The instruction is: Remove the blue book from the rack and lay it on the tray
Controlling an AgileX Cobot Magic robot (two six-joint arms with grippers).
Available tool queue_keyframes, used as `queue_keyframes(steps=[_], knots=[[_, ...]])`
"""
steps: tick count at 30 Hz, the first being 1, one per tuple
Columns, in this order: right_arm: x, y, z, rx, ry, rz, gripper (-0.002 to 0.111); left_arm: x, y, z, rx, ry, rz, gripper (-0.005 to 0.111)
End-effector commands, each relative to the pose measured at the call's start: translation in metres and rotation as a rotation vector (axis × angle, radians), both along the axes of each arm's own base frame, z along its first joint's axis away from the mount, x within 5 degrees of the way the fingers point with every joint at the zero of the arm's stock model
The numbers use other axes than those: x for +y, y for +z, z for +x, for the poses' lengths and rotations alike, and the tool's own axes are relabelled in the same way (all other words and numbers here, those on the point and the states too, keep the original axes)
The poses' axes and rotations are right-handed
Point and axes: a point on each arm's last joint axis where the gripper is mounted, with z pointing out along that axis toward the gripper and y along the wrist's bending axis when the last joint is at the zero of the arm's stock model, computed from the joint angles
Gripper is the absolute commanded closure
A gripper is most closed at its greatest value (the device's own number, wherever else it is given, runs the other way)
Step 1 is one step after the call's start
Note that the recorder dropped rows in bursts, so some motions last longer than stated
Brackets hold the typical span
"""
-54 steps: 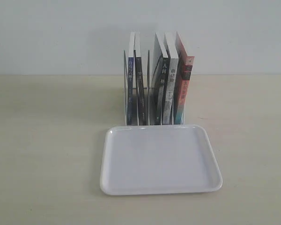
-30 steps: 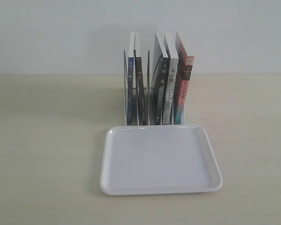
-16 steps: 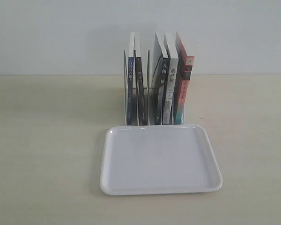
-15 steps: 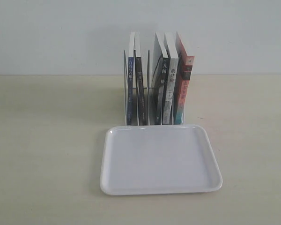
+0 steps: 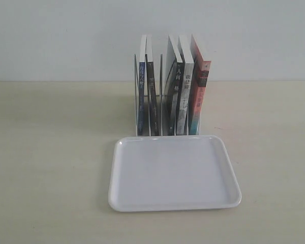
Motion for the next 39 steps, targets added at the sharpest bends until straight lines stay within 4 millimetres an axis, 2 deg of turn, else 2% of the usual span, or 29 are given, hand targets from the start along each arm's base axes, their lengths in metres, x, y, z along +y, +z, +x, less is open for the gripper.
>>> queue_keyframes(steps=[1, 4, 8, 20, 29, 33, 39], knots=[[0.0, 0.015, -0.004, -0.038, 0.001, 0.01, 0.103, 0.0, 0.002, 0.0, -0.019, 0.001, 0.001, 0.102], [0.0, 0.028, -0.004, 0.067, 0.003, -0.001, 0.103, 0.0, 0.002, 0.0, -0.019, 0.001, 0.001, 0.102], [0.001, 0.033, 0.005, 0.266, 0.007, -0.012, 0.103, 0.0, 0.002, 0.0, -0.019, 0.001, 0.001, 0.102], [0.001, 0.042, 0.007, 0.188, 0.019, 0.038, 0.103, 0.0, 0.002, 0.0, -0.019, 0.001, 0.001, 0.102], [0.001, 0.041, 0.009, 0.212, 0.041, 0.115, 0.103, 0.0, 0.002, 0.0, -0.019, 0.001, 0.001, 0.102], [0.002, 0.036, 0.02, 0.288, 0.051, 0.169, 0.103, 0.0, 0.002, 0.0, -0.019, 0.001, 0.001, 0.102], [0.004, 0.026, 0.052, 0.504, 0.035, 0.167, 0.109, 0.0, 0.002, 0.0, -0.019, 0.001, 0.001, 0.102]])
